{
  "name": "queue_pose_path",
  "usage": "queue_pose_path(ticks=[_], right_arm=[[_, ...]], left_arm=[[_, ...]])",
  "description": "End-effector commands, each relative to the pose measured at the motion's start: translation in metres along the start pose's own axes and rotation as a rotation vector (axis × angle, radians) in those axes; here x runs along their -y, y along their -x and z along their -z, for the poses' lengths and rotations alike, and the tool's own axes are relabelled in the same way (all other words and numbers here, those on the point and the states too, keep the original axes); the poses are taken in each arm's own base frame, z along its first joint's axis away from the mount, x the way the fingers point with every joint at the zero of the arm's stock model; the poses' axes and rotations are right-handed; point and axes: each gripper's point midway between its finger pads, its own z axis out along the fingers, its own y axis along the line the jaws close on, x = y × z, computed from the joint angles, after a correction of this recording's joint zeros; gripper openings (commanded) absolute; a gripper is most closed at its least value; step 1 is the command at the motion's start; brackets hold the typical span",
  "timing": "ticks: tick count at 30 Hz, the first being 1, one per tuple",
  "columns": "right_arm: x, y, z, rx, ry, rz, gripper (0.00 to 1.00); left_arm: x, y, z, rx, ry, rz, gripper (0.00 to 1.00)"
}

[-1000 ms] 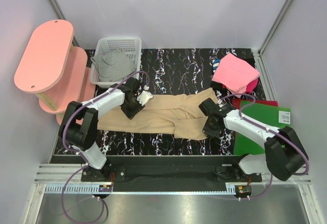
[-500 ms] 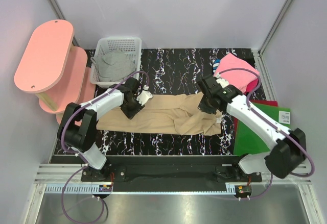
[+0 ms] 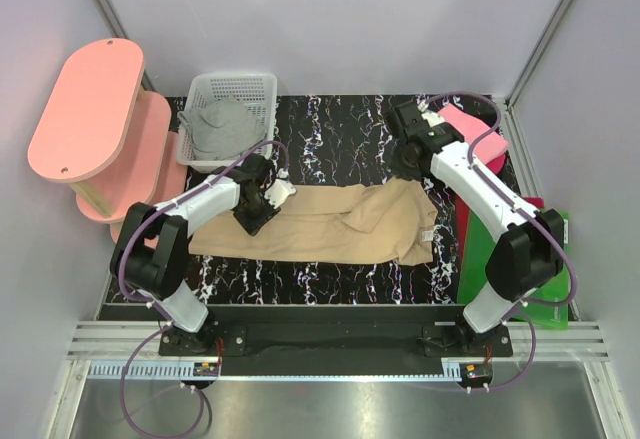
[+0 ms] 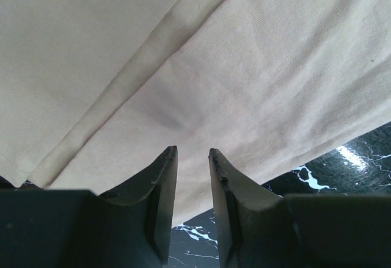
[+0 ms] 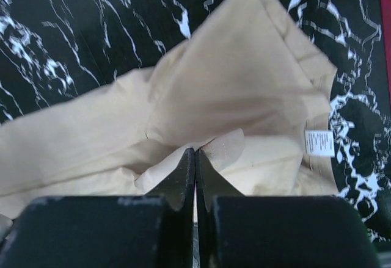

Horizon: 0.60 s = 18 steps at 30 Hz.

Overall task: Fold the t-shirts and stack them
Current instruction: Fold the other side of the tshirt into a rectangle

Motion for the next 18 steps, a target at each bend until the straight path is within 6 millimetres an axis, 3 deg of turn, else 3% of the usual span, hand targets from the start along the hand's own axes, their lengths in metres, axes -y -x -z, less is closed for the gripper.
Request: queue_pose_path(ticks=[1,6,8,9,10,11,16,18], right_arm=[[-0.003,0.026,-0.007,0.053,-0.02,0.025,0.0],[0.005,0.013,-0.033,0.002,-0.077,0.036,0.01],[0.013,0.012,-0.047,-0.015,-0.118,0.029,0.07],[0.015,0.013,-0.052,-0.019,-0.125,0.026,0.12],[0.016,0.013,-0.059,-0.029,-0.137,0.027,0.28],[0.019,0.016,-0.063,-0.029,-0.147,0.025,0.38],[0.024,0.035,-0.07,0.004,-0.183,0.035,0.66],[0.031,0.042,-0.063,0.01,-0.211,0.043,0.67]], left_arm=[[-0.004,0.01,0.011,0.066,0.017,-0.012,0.33],[-0.002,0.01,0.011,0.07,0.01,-0.011,0.33],[-0.002,0.009,0.011,0.068,0.01,-0.013,0.33],[-0.002,0.008,0.01,0.066,0.01,-0.014,0.33],[-0.002,0.008,0.011,0.066,0.014,-0.014,0.33],[-0.002,0.007,0.011,0.065,0.015,-0.015,0.33],[-0.003,0.004,0.013,0.061,0.027,-0.02,0.33],[-0.003,0.001,0.012,0.052,0.027,-0.021,0.33]])
